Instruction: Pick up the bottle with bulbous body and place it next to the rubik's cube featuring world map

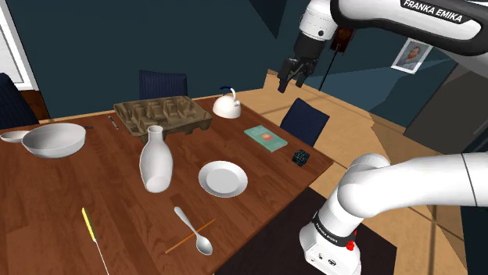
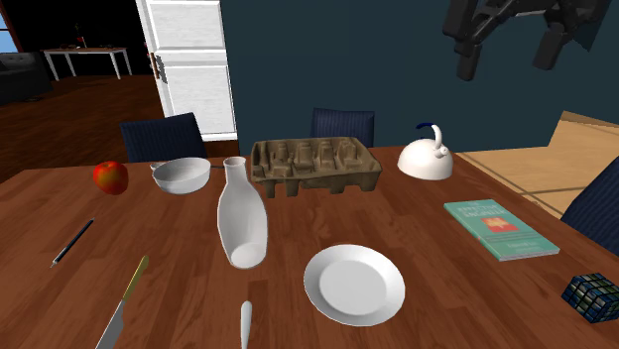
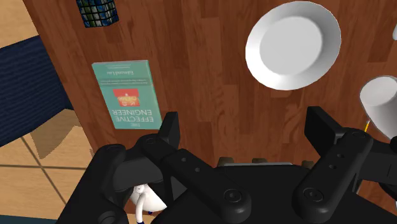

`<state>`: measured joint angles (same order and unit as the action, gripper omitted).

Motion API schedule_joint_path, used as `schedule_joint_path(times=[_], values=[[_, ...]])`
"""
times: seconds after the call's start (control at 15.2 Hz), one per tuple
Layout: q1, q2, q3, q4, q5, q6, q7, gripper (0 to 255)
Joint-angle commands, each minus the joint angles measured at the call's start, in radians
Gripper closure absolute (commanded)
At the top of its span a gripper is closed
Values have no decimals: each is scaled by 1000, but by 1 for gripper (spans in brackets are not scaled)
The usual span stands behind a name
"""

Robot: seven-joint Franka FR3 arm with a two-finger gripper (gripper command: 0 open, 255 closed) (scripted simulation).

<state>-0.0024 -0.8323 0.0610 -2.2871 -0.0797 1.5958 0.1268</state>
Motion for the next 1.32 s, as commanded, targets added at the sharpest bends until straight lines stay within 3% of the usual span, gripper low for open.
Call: schedule_joint_path(times=[0.0,0.73,1.25], values=[[0,0,0,0,0,0,0,0],[33,220,182,-15,89,244,214,0],[31,455,317,72,79,400,379,0]])
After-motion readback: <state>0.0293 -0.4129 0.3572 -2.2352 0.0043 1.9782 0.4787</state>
